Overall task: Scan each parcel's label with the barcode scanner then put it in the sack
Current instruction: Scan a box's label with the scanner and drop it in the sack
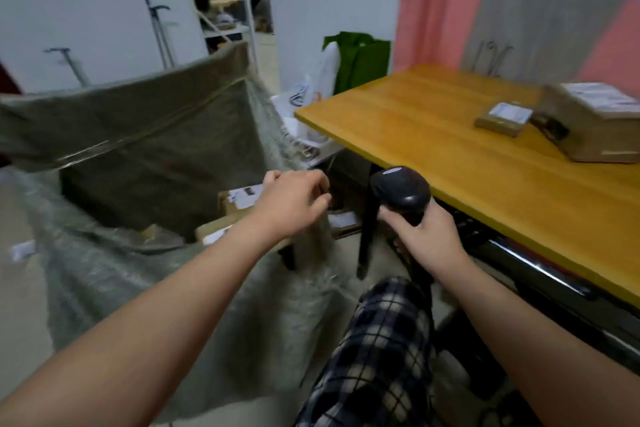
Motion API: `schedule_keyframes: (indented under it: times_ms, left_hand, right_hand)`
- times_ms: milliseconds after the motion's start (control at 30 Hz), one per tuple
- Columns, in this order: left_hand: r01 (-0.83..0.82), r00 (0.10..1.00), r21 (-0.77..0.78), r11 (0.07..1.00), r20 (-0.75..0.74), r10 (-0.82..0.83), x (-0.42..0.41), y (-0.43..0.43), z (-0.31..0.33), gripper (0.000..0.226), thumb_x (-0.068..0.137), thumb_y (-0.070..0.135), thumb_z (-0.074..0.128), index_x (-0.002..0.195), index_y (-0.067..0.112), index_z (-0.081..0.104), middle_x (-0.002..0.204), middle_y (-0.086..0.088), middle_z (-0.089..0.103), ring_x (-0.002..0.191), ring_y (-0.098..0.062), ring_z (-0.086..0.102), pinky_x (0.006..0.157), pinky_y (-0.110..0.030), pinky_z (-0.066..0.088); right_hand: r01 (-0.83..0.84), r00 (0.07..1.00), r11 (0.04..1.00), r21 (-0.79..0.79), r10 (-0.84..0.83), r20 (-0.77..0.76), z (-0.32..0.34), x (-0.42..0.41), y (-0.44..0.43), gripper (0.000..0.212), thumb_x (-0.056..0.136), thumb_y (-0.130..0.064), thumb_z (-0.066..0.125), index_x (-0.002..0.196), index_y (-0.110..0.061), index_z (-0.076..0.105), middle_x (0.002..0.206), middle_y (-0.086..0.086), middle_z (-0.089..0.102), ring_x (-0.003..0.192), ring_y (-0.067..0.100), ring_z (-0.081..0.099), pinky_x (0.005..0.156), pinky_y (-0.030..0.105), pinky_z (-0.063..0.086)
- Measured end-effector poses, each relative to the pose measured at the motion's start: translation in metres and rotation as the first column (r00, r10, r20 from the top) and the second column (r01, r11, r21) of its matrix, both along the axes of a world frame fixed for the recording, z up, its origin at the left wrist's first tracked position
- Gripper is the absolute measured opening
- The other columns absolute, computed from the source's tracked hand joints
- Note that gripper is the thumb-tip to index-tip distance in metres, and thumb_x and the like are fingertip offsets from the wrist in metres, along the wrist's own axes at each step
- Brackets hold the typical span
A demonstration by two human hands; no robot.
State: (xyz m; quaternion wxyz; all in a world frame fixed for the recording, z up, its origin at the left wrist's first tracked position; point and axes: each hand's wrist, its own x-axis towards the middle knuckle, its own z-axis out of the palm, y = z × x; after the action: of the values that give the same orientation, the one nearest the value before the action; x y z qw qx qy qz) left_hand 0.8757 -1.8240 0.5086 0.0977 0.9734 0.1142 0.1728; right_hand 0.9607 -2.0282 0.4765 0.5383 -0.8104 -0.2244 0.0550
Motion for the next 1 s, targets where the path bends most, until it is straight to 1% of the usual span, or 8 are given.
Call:
schedule_keyframes:
  times_ms: [133,233,367,500,700,767,833,1000]
  left_hand:
    - [0.192,0.981,-0.065,0.979,0.045,-0.189,0.078,-0.05,0.015,0.021,0.095,0.037,0.051,0.11,0.025,0.058,0.102,0.009,0.063,0.104,-0.017,0.056,0.084,-0.034,0.027]
    - [0.308,0.951,-0.112,0.945,0.046,-0.304,0.134,-0.096,0.017,0.024,0.096,0.038,0.05,0.115,0.025,0.057,0.113,0.007,0.061,0.109,-0.016,0.053,0.085,-0.033,0.029]
    - [0.372,0.926,-0.142,0.917,-0.007,-0.376,0.209,-0.148,0.011,0.032,0.095,0.038,0.052,0.123,0.023,0.054,0.127,-0.001,0.052,0.122,-0.022,0.046,0.095,-0.035,0.034]
    - [0.362,0.921,-0.105,0.926,-0.112,-0.373,0.285,-0.178,0.011,0.054,0.093,0.043,0.053,0.139,0.018,0.041,0.141,-0.013,0.038,0.129,-0.032,0.039,0.106,-0.04,0.036]
    - [0.256,0.907,0.018,0.967,-0.349,-0.234,0.364,-0.188,0.005,0.075,0.091,0.067,0.037,0.152,0.029,0.014,0.16,-0.015,0.004,0.146,-0.037,0.005,0.116,-0.051,0.011]
    - [0.242,0.894,-0.005,0.97,-0.388,-0.225,0.371,-0.181,0.002,0.073,0.089,0.071,0.035,0.151,0.035,0.019,0.16,-0.014,0.007,0.146,-0.037,0.006,0.116,-0.057,0.007]
    - [0.248,0.908,-0.016,0.969,-0.345,-0.238,0.363,-0.175,0.0,0.07,0.087,0.072,0.038,0.145,0.034,0.031,0.155,-0.015,0.019,0.142,-0.038,0.017,0.115,-0.058,0.013]
    - [0.322,0.912,-0.114,0.94,-0.229,-0.34,0.295,-0.158,-0.001,0.056,0.086,0.065,0.051,0.126,0.027,0.049,0.138,-0.012,0.035,0.128,-0.033,0.036,0.107,-0.046,0.035]
  right_hand:
    - [0.221,0.975,0.97,0.098,-0.223,0.013,0.037,0.039,-0.059,0.028,0.086,-0.035,0.069,0.107,-0.017,0.062,0.06,0.002,0.062,0.053,0.022,0.063,0.057,0.033,0.049]
    - [0.369,0.929,0.912,0.18,-0.361,-0.078,0.049,0.063,-0.099,0.014,0.087,-0.03,0.069,0.087,-0.018,0.061,0.05,0.003,0.055,0.046,0.029,0.059,0.055,0.038,0.048]
    - [0.533,0.836,0.813,0.232,-0.466,-0.289,0.057,0.086,-0.137,0.023,0.088,-0.031,0.068,0.079,-0.012,0.058,0.058,0.011,0.055,0.047,0.029,0.058,0.05,0.036,0.051]
    - [0.575,0.806,0.786,0.226,-0.498,-0.319,0.069,0.106,-0.159,0.028,0.089,-0.032,0.066,0.083,-0.005,0.061,0.06,0.013,0.058,0.049,0.027,0.06,0.047,0.033,0.053]
    - [0.592,0.796,0.781,0.2,-0.527,-0.298,0.065,0.126,-0.171,0.029,0.09,-0.031,0.065,0.084,-0.003,0.062,0.058,0.009,0.059,0.046,0.022,0.06,0.047,0.031,0.053]
    - [0.596,0.792,0.777,0.202,-0.527,-0.309,0.062,0.128,-0.172,0.029,0.09,-0.031,0.065,0.082,-0.003,0.061,0.059,0.01,0.058,0.045,0.02,0.059,0.045,0.029,0.052]
    - [0.588,0.796,0.782,0.207,-0.514,-0.321,0.06,0.13,-0.172,0.029,0.09,-0.032,0.065,0.082,-0.005,0.06,0.06,0.01,0.058,0.046,0.021,0.06,0.046,0.03,0.053]
    - [0.539,0.821,0.814,0.217,-0.45,-0.351,0.063,0.126,-0.168,0.031,0.089,-0.034,0.065,0.089,-0.003,0.061,0.061,0.008,0.059,0.049,0.021,0.061,0.047,0.029,0.053]
